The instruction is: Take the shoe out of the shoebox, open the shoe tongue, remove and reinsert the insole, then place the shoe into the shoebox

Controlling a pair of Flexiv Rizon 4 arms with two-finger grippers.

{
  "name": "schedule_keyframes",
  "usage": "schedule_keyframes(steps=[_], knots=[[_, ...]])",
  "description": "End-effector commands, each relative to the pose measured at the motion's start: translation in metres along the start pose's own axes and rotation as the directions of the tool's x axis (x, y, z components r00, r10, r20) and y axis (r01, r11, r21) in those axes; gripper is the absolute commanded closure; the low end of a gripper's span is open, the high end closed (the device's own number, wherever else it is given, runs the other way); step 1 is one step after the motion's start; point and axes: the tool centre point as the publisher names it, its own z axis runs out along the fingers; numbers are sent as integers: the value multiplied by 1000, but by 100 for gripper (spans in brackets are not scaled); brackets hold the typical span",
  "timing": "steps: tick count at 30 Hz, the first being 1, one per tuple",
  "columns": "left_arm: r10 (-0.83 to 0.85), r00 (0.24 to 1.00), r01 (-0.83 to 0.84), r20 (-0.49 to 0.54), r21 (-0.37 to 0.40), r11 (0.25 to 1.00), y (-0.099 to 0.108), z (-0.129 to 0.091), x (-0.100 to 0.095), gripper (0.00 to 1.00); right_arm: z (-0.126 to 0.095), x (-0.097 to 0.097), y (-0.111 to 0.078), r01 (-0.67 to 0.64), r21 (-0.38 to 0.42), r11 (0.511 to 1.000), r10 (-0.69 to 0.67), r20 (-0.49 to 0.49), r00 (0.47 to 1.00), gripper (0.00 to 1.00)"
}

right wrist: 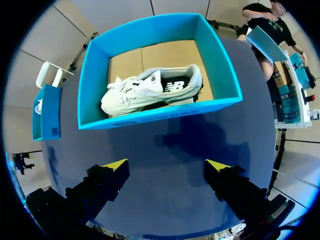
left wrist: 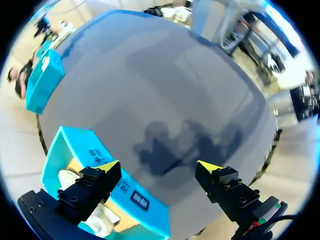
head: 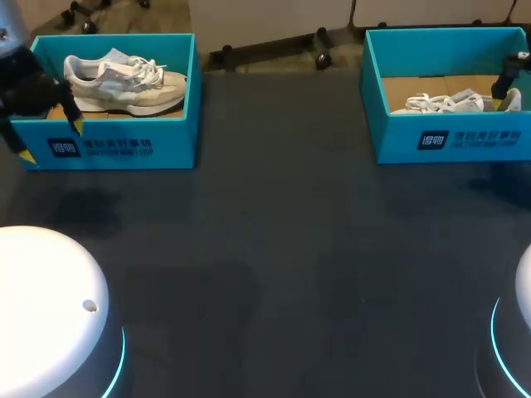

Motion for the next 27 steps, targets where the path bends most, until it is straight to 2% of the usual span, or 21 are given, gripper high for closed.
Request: schedule_keyframes(steps=[1,6,13,21,27], knots=[[125,992,-124,-21,11,992,32,-16,-4,0,0,0,0,-1,0,1000,1,0,1000,0],[287,958,-287,-20,-30,957,79,-28,-10,0,0,0,0,-1,0,1000,1,0,1000,0],[432,897,-440,-98,-93,893,136,-41,-19,0,0,0,0,-1,0,1000,1,0,1000,0],[543,830,-553,-124,-71,830,191,-67,-37,0,0,0,0,-1,0,1000,1,0,1000,0],[543,830,-553,-124,-71,830,191,-67,-37,0,0,0,0,-1,0,1000,1,0,1000,0]])
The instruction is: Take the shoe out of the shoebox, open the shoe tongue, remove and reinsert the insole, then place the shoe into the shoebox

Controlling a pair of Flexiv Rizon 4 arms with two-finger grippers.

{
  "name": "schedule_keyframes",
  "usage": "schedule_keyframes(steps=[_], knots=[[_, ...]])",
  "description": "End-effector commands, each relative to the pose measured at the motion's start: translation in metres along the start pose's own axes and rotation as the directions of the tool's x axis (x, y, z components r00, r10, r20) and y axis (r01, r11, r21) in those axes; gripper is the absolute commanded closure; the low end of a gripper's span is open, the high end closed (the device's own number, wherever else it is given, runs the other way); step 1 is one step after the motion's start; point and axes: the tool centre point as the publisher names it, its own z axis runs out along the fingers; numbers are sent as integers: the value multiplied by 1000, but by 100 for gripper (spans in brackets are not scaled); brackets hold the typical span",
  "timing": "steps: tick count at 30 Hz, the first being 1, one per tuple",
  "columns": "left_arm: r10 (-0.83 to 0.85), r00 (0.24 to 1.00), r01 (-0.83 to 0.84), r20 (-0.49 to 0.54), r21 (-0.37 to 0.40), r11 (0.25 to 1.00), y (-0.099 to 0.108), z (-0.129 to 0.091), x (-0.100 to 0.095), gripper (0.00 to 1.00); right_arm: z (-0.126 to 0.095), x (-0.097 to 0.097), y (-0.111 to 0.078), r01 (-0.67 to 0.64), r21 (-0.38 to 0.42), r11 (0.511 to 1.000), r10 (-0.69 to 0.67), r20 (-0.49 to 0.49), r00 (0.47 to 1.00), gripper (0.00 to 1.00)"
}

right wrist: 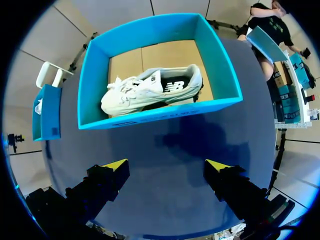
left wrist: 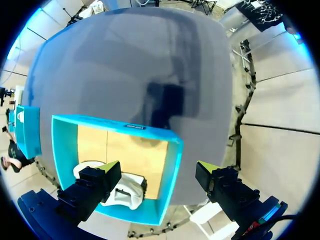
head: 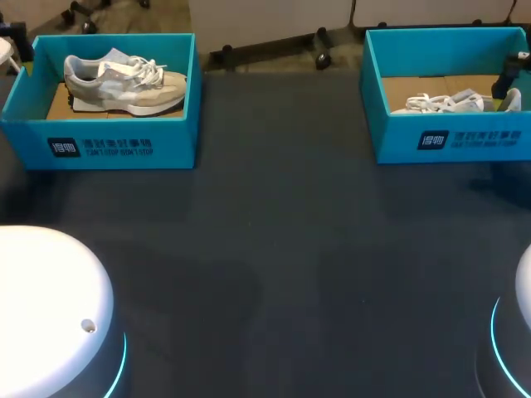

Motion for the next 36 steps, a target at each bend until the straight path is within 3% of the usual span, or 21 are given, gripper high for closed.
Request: schedule_keyframes(steps=[1,7,8,10,17,25,36], knots=[[3,1000,-3,-2,60,998,18,0,0,0,0,0,0,-1,0,1000,1,0,1000,0],[3,1000,-3,-2,60,998,18,0,0,0,0,0,0,-1,0,1000,1,0,1000,0],[43,999,-43,0,12,999,17,1,-1,0,0,0,0,-1,0,1000,1,0,1000,0],[89,996,-89,5,23,996,27,3,-1,0,0,0,0,-1,0,1000,1,0,1000,0],[156,988,-157,-12,-90,984,70,15,-1,0,0,0,0,-1,0,1000,1,0,1000,0],[267,964,-267,-19,-77,961,114,37,-17,0,0,0,0,-1,0,1000,1,0,1000,0],[325,945,-326,-28,-100,940,150,66,-29,0,0,0,0,-1,0,1000,1,0,1000,0]])
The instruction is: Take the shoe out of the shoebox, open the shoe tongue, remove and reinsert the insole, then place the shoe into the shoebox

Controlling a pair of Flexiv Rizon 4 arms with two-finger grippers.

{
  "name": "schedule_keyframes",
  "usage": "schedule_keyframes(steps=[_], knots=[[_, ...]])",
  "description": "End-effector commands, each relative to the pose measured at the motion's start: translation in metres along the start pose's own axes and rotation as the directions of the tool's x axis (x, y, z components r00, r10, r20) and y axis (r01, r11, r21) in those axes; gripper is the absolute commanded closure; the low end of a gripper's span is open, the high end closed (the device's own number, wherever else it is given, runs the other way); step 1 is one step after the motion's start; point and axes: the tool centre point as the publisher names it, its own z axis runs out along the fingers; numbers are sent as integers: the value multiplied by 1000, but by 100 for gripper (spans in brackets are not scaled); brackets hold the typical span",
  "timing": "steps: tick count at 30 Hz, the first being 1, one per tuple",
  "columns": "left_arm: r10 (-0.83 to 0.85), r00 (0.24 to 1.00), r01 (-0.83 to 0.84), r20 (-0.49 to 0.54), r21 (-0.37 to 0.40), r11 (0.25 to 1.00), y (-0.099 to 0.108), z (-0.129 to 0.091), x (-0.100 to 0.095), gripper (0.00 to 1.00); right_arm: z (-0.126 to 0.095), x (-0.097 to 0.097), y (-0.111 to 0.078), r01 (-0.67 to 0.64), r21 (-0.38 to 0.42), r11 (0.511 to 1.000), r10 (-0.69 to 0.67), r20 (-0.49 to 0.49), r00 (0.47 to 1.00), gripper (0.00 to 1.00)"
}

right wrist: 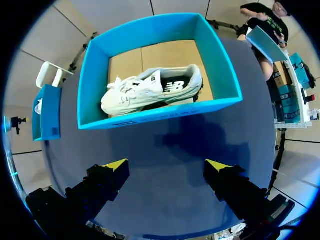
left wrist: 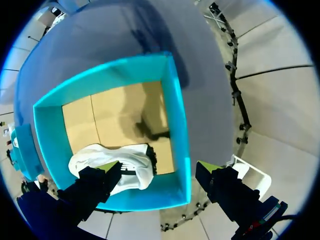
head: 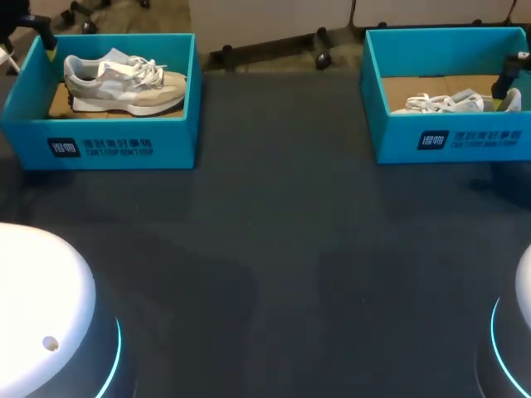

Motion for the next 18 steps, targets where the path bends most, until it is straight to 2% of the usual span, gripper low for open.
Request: schedule_keyframes(steps=[1,10,18], knots=[[4,1000,-4,-5,5,1000,28,21,4,0,0,0,0,0,0,1000,0,0,1000,0],[19,1000,-19,-22,8,1000,51,45,-3,0,0,0,0,0,0,1000,0,0,1000,0],[7,1000,-6,-27,23,1000,58,60,-8,0,0,0,0,0,0,1000,0,0,1000,0]])
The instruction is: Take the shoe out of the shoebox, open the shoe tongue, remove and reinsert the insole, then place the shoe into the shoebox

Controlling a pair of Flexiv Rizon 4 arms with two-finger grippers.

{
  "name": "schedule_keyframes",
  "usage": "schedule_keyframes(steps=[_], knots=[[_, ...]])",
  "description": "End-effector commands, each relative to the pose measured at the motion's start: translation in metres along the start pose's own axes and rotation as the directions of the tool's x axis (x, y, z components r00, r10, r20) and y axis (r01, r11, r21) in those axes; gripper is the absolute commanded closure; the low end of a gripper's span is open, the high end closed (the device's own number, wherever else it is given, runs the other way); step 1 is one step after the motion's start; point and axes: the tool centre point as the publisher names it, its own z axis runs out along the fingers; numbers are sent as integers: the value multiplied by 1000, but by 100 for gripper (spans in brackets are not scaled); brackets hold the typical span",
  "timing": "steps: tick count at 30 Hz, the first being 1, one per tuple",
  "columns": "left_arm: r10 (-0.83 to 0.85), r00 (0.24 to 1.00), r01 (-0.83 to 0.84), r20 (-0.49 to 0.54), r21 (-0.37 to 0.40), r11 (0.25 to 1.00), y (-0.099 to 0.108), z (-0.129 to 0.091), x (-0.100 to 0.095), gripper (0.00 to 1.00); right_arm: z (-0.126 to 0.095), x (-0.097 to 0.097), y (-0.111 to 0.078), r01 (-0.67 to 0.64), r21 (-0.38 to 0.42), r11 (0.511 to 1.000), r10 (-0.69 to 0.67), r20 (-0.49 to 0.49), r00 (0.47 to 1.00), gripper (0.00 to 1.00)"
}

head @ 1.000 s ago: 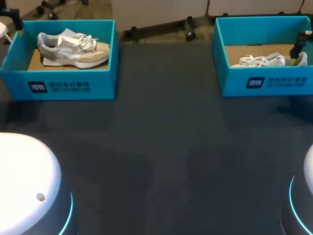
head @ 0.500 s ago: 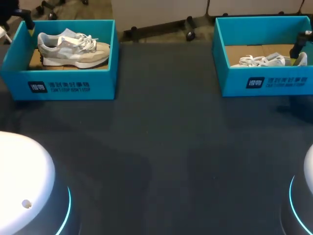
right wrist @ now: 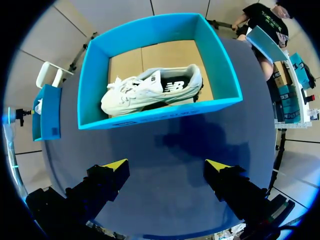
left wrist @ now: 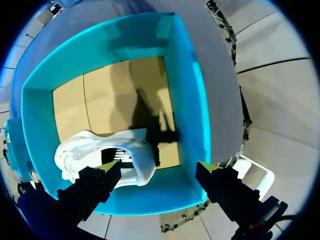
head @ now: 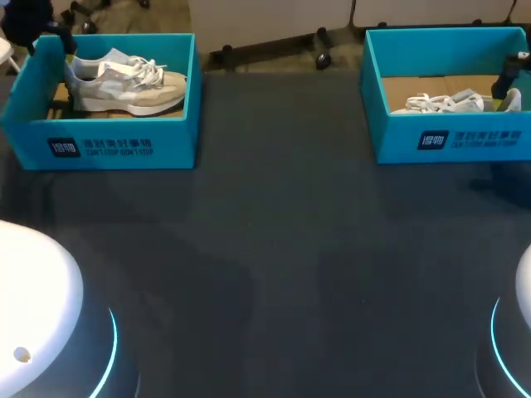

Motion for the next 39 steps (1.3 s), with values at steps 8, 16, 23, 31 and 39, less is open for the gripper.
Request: schedule_keyframes(steps=[8,16,23,31,39], knots=[[-28,999,27,17,46,999,19,27,0,0,0,0,0,0,0,1000,0,0,1000,0],[-10,1000,9,18,62,998,15,36,-10,2,0,0,0,0,0,1000,0,0,1000,0],[-10,1000,8,18,81,997,15,46,-14,0,0,0,0,0,0,1000,0,0,1000,0],[-42,999,40,20,100,994,20,58,-16,2,0,0,0,0,0,1000,0,0,1000,0],[-78,997,77,9,132,988,24,77,-18,5,0,0,0,0,0,1000,0,0,1000,0]])
